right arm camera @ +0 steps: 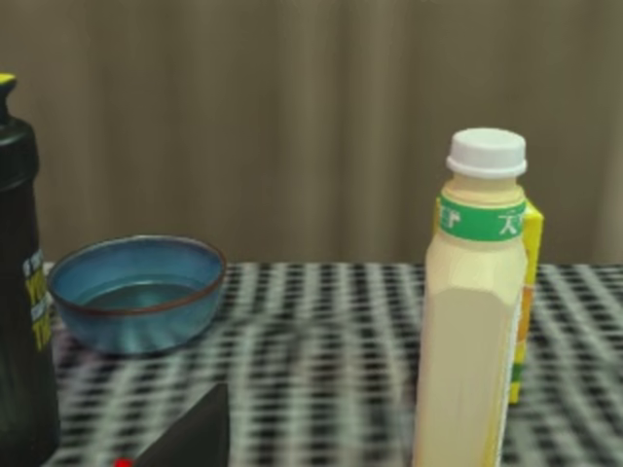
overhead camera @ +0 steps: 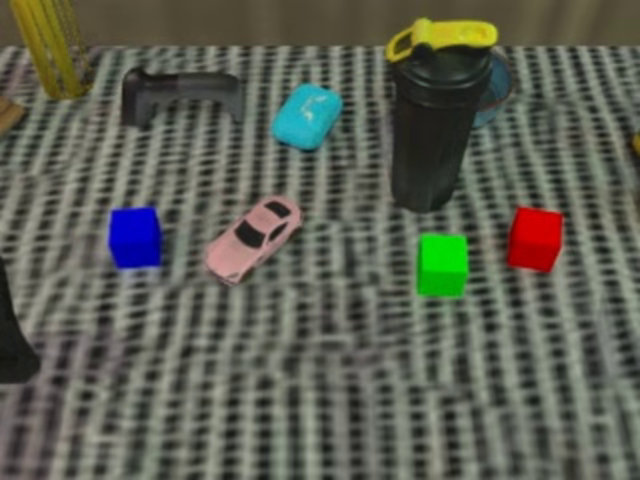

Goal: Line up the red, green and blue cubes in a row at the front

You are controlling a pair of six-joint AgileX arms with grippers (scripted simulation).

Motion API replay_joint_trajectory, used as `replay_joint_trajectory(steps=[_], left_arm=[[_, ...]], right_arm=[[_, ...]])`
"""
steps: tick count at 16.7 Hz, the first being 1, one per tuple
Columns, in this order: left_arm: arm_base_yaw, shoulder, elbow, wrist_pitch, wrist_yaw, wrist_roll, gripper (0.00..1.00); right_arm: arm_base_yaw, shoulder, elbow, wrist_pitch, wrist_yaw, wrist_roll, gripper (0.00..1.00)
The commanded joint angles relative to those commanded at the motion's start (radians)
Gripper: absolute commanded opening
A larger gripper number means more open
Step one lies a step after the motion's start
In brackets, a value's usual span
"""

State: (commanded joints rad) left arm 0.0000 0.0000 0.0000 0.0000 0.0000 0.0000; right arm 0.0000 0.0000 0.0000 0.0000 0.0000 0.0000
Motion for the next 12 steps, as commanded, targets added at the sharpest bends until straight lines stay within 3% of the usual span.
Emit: replay_joint_trajectory(steps=[6, 12], left_arm=[[0.000, 0.000, 0.000, 0.000, 0.000, 0.000, 1.00], [0.000, 0.000, 0.000, 0.000, 0.000, 0.000, 1.00]], right_arm=[[0.012, 0.104, 0.103, -0.061, 0.003, 0.030, 1.00], [0.067, 0.569, 0.501, -0.324, 0.004, 0.134, 1.00]])
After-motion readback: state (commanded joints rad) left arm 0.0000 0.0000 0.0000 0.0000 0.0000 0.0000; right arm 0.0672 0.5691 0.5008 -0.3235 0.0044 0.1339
